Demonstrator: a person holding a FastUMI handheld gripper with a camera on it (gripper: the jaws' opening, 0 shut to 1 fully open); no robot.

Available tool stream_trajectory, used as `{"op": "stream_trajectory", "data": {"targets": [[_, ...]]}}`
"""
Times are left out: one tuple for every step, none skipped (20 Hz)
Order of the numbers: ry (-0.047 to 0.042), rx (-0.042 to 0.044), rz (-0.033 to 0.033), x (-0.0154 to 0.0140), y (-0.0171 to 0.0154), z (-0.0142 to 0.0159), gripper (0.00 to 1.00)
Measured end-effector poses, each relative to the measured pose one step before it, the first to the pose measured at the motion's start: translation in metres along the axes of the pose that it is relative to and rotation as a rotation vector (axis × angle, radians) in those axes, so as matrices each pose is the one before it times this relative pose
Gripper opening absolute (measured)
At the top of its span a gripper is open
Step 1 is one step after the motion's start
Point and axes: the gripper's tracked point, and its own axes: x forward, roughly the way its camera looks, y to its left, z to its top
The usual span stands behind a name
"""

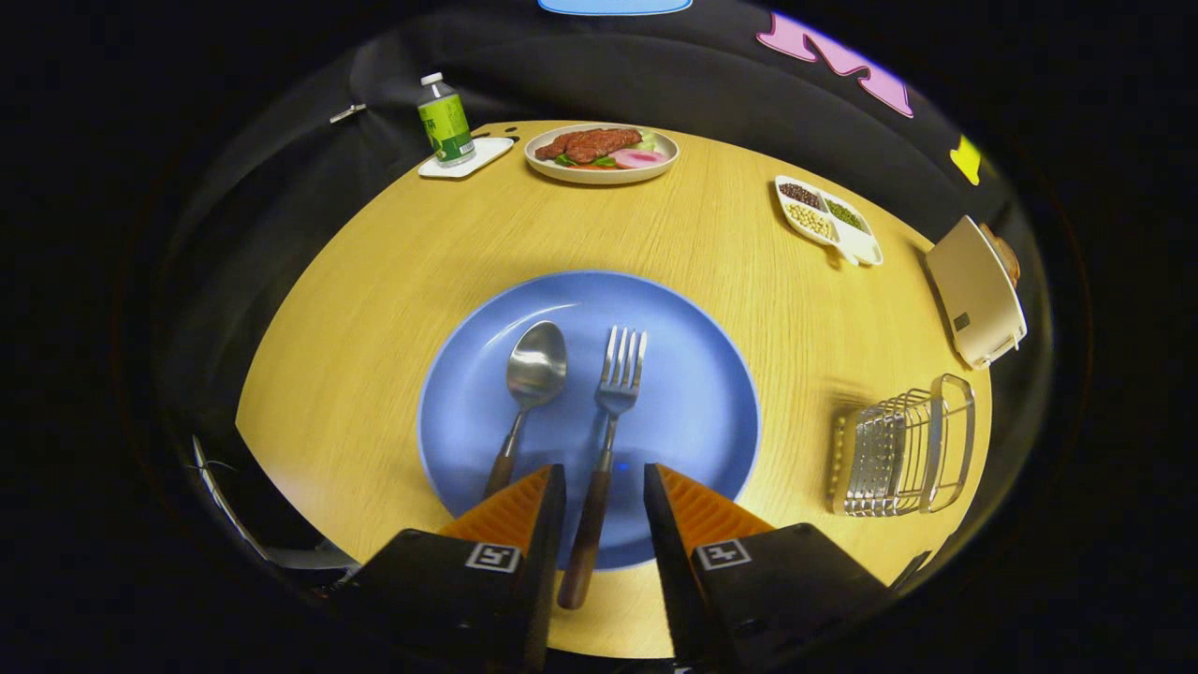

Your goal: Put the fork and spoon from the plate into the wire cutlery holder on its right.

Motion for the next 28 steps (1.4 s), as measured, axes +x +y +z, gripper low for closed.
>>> {"op": "stream_trajectory", "data": {"targets": [[0.01883,0.00907,0.00330,0.00586,0.00096,-0.00102,0.47],[0.02152,0.00178,-0.00892,0.00709,-0.00028,-0.00456,0.42],[0.01925,0.00344,0.00856,-0.00130,0.00083,-0.00461,0.29],[0.00705,0.00571,0.00510,0.00192,-0.00064,0.00192,0.17],[-0.00125,-0.00213,-0.00201,-0.00268,-0.00264,0.00268,0.11],[-0.00780,-0.00414,-0.00310,0.00042,-0.00144,0.00232,0.09],[-0.01454,0.00668,0.00234,-0.00339,-0.00128,0.00251,0.09],[-0.02183,0.01249,0.00894,-0.00658,-0.00035,0.00305,0.09],[-0.01995,0.00929,0.00710,-0.00613,-0.00209,0.00533,0.09],[-0.01307,0.00401,0.00730,-0.00531,-0.00241,0.00537,0.08],[-0.00985,0.00470,0.01296,-0.00880,-0.00202,0.00530,0.09],[-0.01346,0.00578,0.01382,-0.00979,-0.00208,0.00576,0.08],[-0.01393,0.00378,0.01395,-0.01074,-0.00276,0.00560,0.08],[-0.01188,-0.00038,0.01511,-0.01144,-0.00358,0.00458,0.08],[-0.01060,-0.00098,0.01152,-0.01272,-0.00509,0.00438,0.08],[-0.00515,-0.00225,0.01464,-0.01213,-0.00534,0.00277,0.08],[0.00034,-0.00346,0.01538,-0.01364,-0.00672,0.00158,0.08],[0.00158,-0.00673,0.00570,-0.01268,-0.00890,0.00072,0.08],[0.00407,-0.00902,-0.00010,-0.01347,-0.01113,0.00029,0.08],[0.01086,-0.00752,-0.00501,-0.01450,-0.01307,-0.00150,0.08],[0.01486,-0.00460,-0.00532,-0.01439,-0.01433,-0.00192,0.08],[0.02222,-0.00105,-0.00476,-0.01092,-0.01345,-0.00266,0.08],[0.03861,-0.00709,-0.00566,-0.01001,-0.01462,-0.00759,0.08],[0.02975,-0.01258,-0.00262,-0.01299,-0.01224,-0.00517,0.08],[0.03934,-0.01810,-0.00689,-0.00816,-0.01518,-0.00742,0.08],[0.03818,-0.01669,-0.00712,-0.00519,-0.01334,-0.00661,0.08],[0.04321,-0.00835,0.00141,-0.00442,-0.01202,-0.00782,0.08],[0.04984,0.00968,0.01243,-0.00367,-0.00788,-0.00763,0.08]]}}
